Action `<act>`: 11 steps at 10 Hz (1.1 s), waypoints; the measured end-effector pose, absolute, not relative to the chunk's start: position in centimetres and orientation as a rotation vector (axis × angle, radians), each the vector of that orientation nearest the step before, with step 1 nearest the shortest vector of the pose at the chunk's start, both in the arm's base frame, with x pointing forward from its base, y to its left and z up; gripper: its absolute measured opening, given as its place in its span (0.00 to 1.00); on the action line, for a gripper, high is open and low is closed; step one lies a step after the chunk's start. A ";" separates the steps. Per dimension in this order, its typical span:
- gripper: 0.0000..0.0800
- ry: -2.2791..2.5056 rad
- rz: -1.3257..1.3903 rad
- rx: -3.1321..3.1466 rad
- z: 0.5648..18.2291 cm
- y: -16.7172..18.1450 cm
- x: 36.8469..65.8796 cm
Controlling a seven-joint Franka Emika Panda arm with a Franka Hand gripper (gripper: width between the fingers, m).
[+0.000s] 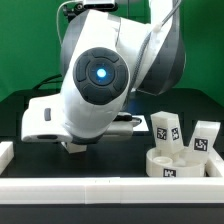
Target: Assemble stool
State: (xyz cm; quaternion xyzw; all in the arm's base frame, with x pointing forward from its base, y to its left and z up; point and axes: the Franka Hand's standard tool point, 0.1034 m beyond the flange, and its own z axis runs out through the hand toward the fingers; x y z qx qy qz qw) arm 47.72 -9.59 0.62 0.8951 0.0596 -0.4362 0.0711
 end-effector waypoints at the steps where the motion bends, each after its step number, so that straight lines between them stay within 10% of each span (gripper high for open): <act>1: 0.81 0.179 -1.311 2.691 0.6 -9.6 47.7; 4: 0.42 0.189 -1.304 2.693 0.7 -9.3 48.0; 7: 0.42 0.189 -1.303 2.695 0.7 -9.2 48.1; 11: 0.42 0.194 -1.327 2.774 6.3 -9.2 49.6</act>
Offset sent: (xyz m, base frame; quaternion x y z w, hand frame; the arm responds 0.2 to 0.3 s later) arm 0.0102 0.0107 0.0027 -0.0064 0.0102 -0.0073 0.9999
